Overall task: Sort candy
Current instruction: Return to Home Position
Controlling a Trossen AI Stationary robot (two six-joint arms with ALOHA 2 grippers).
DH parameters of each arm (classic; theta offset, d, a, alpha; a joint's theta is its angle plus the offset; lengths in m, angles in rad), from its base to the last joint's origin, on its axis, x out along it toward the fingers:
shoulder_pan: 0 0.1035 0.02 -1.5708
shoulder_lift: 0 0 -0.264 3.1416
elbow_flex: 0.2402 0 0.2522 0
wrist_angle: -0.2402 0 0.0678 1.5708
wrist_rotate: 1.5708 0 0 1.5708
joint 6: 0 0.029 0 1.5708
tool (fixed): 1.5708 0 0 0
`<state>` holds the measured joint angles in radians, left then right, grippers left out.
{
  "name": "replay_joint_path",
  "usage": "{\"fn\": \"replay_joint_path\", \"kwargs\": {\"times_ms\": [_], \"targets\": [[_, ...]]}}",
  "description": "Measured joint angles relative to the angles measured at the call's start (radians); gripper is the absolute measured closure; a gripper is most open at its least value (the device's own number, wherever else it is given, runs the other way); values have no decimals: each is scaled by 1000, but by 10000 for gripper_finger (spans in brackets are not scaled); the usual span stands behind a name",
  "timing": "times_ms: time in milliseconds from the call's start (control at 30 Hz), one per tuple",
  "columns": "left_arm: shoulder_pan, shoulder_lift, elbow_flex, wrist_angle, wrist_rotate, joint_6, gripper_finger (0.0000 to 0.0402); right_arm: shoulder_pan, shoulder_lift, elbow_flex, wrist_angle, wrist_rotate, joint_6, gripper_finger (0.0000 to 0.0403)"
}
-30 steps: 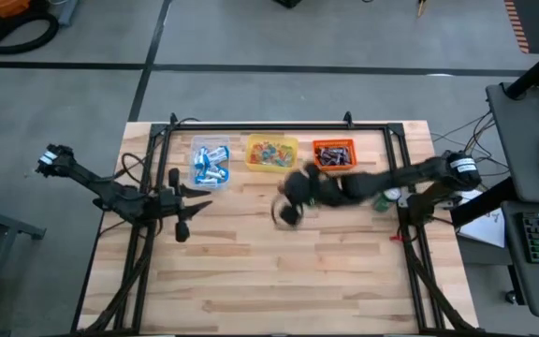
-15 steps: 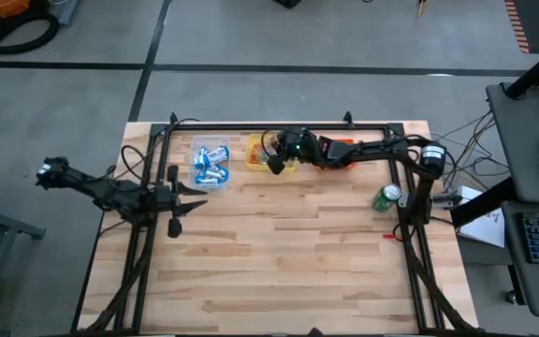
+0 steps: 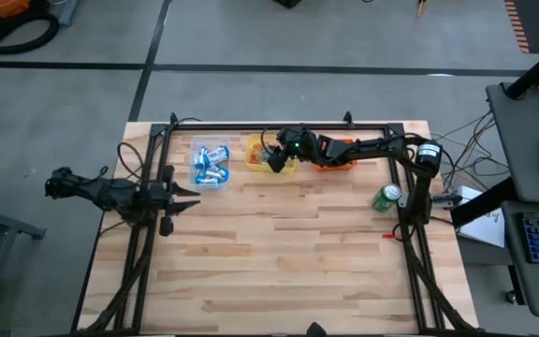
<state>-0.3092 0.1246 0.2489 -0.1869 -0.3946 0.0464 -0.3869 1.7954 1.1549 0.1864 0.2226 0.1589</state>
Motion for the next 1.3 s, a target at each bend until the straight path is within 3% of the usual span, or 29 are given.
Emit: {"fn": "replay_joint_path", "kwargs": {"times_ms": [167,333,567,833,933,1167,1300], "targets": [[0,-125,-108,128,81,-20,325,0,0,0,16,-61,-4,214],[2,-114,-239,253,133,-85,325,28,0,-45,153,-157,-49,208],[3,-126,-237,293,239,-51,325,71,-26,-209,443,-202,-86,209],[3,-104,-239,228,272,-80,325,134,-115,-457,766,-210,-162,209],[4,-99,-239,230,247,-81,325,160,-165,-549,824,-208,-198,209],[4,-75,-232,235,49,-176,325,223,-338,-707,845,-206,-270,209],[4,-52,-232,238,32,-230,325,236,-467,-779,844,-207,-321,209]]}}
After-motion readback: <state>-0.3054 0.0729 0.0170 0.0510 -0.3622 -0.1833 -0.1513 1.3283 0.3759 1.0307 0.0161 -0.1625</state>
